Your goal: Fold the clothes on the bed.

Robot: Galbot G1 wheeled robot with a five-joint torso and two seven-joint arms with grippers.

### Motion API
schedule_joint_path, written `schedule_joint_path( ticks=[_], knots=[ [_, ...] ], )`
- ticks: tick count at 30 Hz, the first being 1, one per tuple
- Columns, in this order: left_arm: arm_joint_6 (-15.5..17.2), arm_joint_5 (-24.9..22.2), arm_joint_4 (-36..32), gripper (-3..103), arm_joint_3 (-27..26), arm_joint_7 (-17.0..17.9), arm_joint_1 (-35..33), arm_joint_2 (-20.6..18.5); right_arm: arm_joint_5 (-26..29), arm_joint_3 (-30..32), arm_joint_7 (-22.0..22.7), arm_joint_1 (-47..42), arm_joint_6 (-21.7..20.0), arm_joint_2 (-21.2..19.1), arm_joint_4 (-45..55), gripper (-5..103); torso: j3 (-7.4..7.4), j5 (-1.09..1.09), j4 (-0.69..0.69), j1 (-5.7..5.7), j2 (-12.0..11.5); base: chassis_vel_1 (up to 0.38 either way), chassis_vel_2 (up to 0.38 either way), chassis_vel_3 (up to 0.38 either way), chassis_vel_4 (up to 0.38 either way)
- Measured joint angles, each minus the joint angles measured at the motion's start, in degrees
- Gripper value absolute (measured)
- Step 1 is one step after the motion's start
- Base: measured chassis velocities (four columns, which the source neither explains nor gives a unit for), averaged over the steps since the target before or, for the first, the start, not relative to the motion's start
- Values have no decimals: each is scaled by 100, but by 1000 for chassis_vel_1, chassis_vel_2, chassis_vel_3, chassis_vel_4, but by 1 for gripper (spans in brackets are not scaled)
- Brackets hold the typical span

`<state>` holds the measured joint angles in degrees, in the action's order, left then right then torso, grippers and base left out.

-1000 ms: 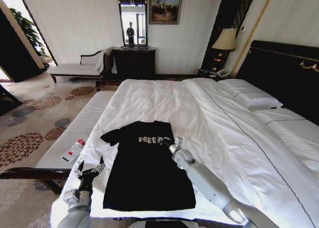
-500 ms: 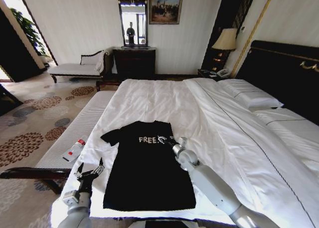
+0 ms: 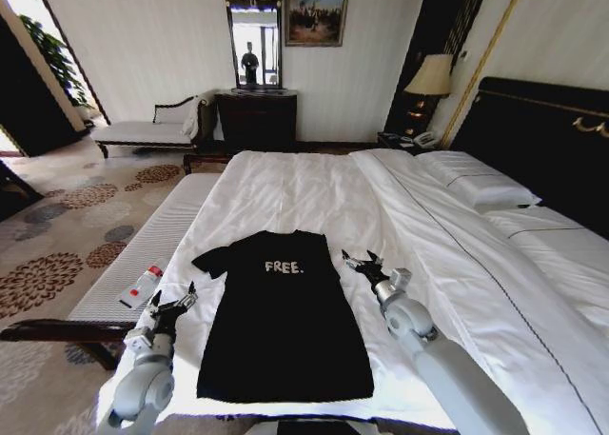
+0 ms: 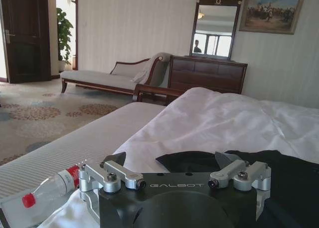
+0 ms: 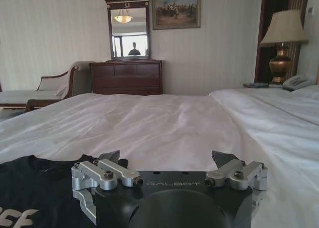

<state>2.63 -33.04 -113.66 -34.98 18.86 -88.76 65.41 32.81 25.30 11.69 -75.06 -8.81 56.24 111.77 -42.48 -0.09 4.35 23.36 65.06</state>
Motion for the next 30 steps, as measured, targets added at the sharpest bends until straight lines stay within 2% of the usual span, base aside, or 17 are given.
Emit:
schedule_joint_path(
  ticks=[7,11,17,21,23,26,28,30],
  knots=[
    [47,42,186,100,162,-28,160,-92,-589,829,-223,-932,298,184,648,100,0,-1,-2,0,0,0,0,0,0],
    [127,-80,385,100,258,-19,325,-94,-878,1216,-336,-1496,487,550,979,100,0,0,-1,0,0,0,0,0,0],
    [161,-107,681,100,352,0,570,-155,-990,1407,-381,-1794,592,793,1137,100,0,-1,-1,-1,-1,0,0,0,0],
    [187,-247,1200,100,501,3,1036,-303,-1034,1568,-392,-2020,654,993,1247,100,-1,-1,-1,0,-1,0,0,0,0],
    [214,-341,1329,100,528,6,1176,-345,-1035,1589,-392,-2064,662,1021,1268,100,-1,-1,2,0,-1,0,0,0,0],
    [248,-486,1489,100,522,7,1309,-384,-1035,1572,-392,-2074,665,1015,1273,100,-1,-2,2,0,-1,0,0,0,0],
    [269,-600,1663,100,450,7,1419,-402,-1030,1508,-392,-2053,664,939,1265,100,-1,0,-4,-1,-1,0,0,0,0],
    [282,-652,1794,100,408,5,1483,-408,-1016,1483,-395,-2047,660,864,1250,100,-1,-1,-2,-1,-1,0,0,0,0]
  ],
)
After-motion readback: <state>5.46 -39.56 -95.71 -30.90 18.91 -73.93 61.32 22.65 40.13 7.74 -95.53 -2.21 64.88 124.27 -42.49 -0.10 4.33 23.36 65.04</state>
